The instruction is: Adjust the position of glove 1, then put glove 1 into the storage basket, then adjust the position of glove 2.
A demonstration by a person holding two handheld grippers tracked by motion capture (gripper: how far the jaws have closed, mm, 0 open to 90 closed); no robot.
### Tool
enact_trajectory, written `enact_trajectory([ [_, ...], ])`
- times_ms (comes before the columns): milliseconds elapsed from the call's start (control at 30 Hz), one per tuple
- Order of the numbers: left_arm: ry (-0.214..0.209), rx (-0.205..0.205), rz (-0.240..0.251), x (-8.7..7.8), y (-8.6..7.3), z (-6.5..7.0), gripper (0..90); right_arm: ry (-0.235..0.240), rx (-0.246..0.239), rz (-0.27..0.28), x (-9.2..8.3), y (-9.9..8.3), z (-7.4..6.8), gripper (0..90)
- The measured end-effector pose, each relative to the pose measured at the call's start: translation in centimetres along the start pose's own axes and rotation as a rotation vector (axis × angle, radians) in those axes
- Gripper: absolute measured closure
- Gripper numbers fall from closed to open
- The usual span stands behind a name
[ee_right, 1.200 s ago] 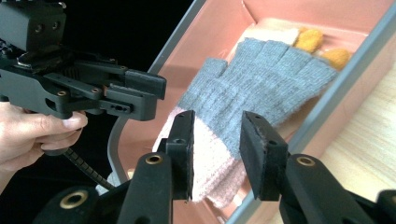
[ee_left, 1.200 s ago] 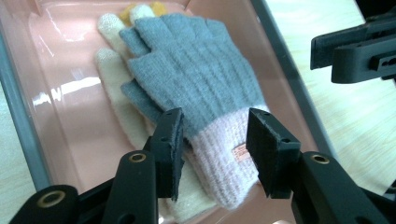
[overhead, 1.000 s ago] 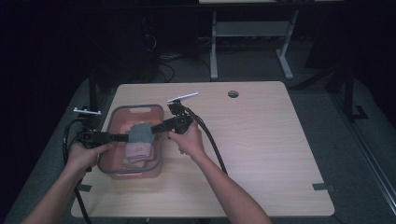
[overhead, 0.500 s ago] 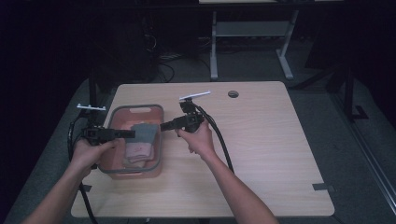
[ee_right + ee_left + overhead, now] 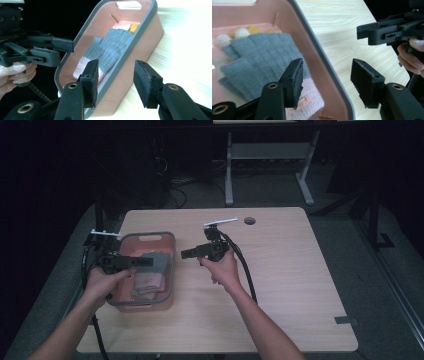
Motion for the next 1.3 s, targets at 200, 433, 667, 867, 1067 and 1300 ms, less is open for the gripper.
enact_trajectory([
  [200, -0.017, 0.006, -0.006, 0.8, 0.2, 0.9, 40.5, -0.006, 0.011, 0.01, -1.1, -0.4, 0.6, 53.9],
  [433, -0.03, 0.012, -0.011, 1.6, 0.4, 1.6, 38.8, -0.016, 0.02, 0.021, -2.2, -1.0, 1.5, 53.3],
  [667, -0.048, 0.029, -0.015, 2.4, 0.6, 2.6, 36.3, -0.02, 0.026, 0.031, -3.0, -1.4, 2.0, 52.8],
  [867, -0.077, 0.046, -0.016, 3.2, 0.7, 3.8, 35.1, -0.032, 0.038, 0.045, -4.3, -1.9, 2.6, 52.6],
  [1067, -0.096, 0.059, -0.024, 3.8, 0.7, 4.7, 34.1, -0.041, 0.052, 0.058, -5.4, -2.3, 3.1, 52.4],
  [1300, -0.109, 0.078, -0.038, 4.4, 0.6, 5.3, 33.1, -0.052, 0.058, 0.069, -6.4, -2.6, 3.5, 52.1],
])
Point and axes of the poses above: each handheld gripper's, and its own axes: x roughly forward along the jaws, y roughly out of its top, z roughly to its right, the point moved 3 cm from there along x, roughly forward along the jaws, and after that the axes turned 7 degrees about -x, right-handed, at the moved point
